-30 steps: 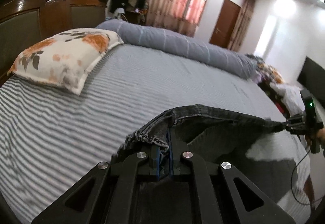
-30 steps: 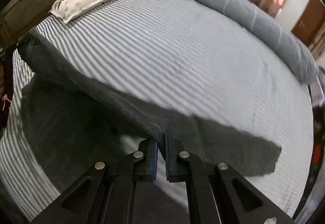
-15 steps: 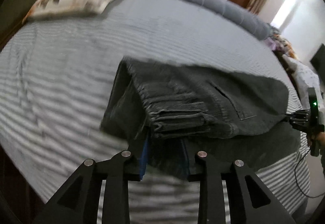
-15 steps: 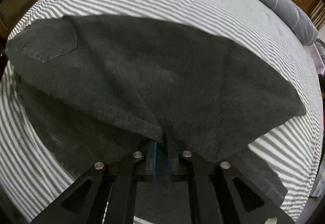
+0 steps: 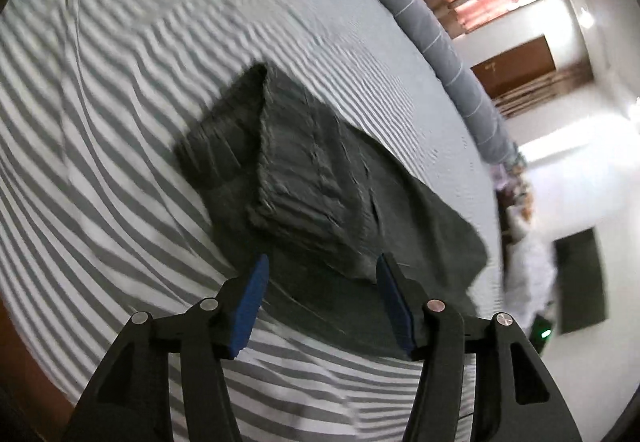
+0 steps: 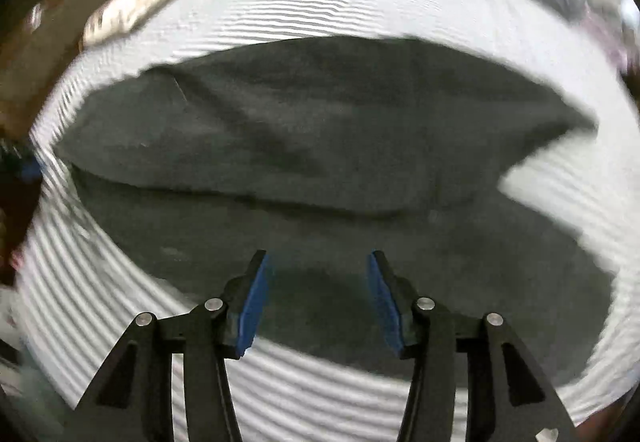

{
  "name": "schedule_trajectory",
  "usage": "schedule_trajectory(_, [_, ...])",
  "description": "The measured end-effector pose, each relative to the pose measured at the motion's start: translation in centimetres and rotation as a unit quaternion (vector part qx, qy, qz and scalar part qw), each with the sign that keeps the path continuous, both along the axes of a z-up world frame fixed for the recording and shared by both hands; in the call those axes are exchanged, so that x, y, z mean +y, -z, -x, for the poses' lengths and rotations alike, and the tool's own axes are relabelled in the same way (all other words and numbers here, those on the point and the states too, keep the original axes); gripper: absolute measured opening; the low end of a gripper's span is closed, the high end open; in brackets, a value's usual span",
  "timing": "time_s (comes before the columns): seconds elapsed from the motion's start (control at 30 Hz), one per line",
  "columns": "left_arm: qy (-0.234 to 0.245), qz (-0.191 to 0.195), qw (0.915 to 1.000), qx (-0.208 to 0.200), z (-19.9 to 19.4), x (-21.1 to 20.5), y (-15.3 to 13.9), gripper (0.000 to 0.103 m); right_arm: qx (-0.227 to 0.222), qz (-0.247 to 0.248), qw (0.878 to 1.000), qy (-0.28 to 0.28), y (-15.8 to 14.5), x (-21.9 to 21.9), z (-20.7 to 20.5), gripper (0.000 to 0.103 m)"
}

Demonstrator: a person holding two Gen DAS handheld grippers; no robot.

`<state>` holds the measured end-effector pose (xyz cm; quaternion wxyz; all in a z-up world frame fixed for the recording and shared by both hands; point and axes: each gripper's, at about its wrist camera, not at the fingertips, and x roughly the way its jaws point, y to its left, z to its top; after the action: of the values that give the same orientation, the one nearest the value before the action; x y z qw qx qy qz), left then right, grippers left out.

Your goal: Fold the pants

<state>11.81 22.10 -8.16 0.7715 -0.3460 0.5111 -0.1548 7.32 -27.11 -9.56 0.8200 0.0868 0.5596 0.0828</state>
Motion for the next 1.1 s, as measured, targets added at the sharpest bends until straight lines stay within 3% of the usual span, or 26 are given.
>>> schedule_trajectory(0.1, [-0.013,0.027,0.9995,0.011,-0.2,-0.8,0.7,0.057,0.009,-0.072,0.996,0.046,0.9,-1.1,0.9,0.048])
schedule_trajectory(0.23, [-0.041,0.055,0.9976,0.005,-0.9,-0.9,1.0,0.057,0.015,-0.159,0.981,0.114,2.3,-2.4,0.8,0.049])
schedule_trajectory(0.6, [-0.079,0.039,0.9961,0.01,-2.8,-1.7,2.1,0.057,-0.004,-0.232,0.942,0.241,5.4,-4.9,-2.6,0.048])
schedule_trajectory(0.7, [-0.086,0.037,0.9956,0.005,-3.0,-1.6,2.1,0.053,-0.009,-0.238,0.935,0.261,6.1,-5.7,-3.5,0.039])
schedule_trajectory(0.77, [-0.088,0.026,0.9957,0.001,-3.3,-1.5,2.0,0.038,-0.014,-0.25,0.926,0.282,6.5,-6.6,-4.0,0.035])
schedule_trajectory(0.87, [-0.09,0.027,0.9956,-0.002,-3.7,-1.1,1.9,0.028,-0.016,-0.26,0.918,0.301,7.0,-7.9,-4.6,0.029])
schedule_trajectory(1.0, [-0.09,0.022,0.9957,-0.006,-4.6,-1.6,1.8,0.025,-0.014,-0.26,0.914,0.311,7.3,-8.7,-5.3,0.011])
schedule_trajectory(1.1, [-0.084,0.0,0.9963,-0.017,-5.0,-2.2,0.9,0.023,-0.019,-0.255,0.917,0.305,6.8,-8.7,-5.0,0.005])
